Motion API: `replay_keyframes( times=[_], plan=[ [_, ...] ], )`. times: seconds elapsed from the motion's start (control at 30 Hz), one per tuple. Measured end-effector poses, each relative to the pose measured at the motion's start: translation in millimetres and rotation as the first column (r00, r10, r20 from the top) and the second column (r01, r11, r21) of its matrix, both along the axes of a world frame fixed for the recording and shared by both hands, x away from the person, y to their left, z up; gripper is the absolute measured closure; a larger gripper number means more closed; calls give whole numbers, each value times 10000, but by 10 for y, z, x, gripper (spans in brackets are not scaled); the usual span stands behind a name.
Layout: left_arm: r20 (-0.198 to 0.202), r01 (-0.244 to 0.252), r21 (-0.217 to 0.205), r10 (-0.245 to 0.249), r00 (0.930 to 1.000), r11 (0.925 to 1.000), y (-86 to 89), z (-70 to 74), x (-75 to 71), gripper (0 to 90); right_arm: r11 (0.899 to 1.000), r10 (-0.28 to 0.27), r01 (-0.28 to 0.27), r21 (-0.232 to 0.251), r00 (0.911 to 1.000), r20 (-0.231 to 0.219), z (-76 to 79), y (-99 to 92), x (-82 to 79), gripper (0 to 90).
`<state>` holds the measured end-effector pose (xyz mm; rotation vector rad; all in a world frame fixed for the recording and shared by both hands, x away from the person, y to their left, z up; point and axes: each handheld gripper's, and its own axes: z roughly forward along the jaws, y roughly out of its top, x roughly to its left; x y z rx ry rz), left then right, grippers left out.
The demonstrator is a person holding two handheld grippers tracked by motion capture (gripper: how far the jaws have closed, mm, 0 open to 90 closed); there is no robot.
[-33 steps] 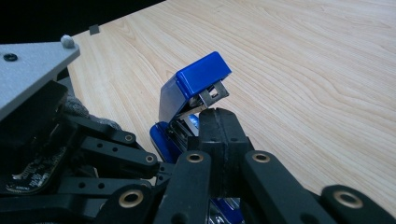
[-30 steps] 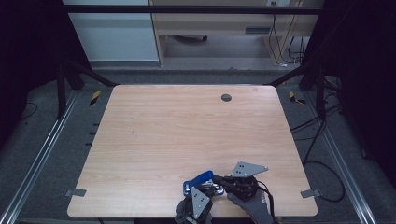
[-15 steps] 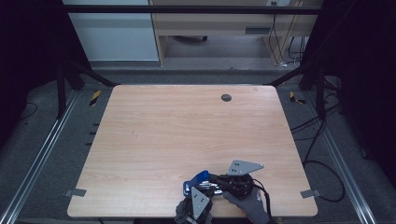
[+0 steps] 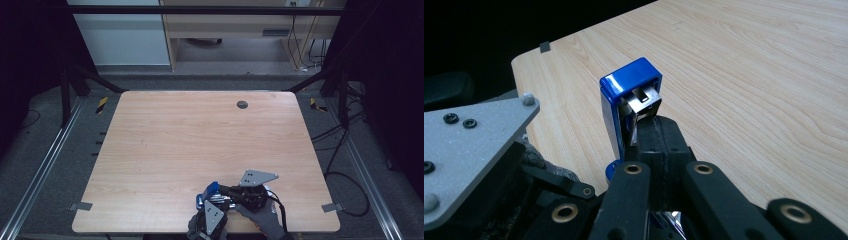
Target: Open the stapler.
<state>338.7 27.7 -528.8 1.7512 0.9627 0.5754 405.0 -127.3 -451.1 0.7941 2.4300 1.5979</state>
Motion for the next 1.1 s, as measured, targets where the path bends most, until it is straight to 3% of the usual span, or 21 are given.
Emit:
replay_keyframes(
  times=[1.1],
  plan=[
    [72, -44, -109, 45, 10000, 9999, -2, -14, -5, 900, 9985, 542, -541, 42, 9985, -22, 57, 192, 69, 900]
  ],
)
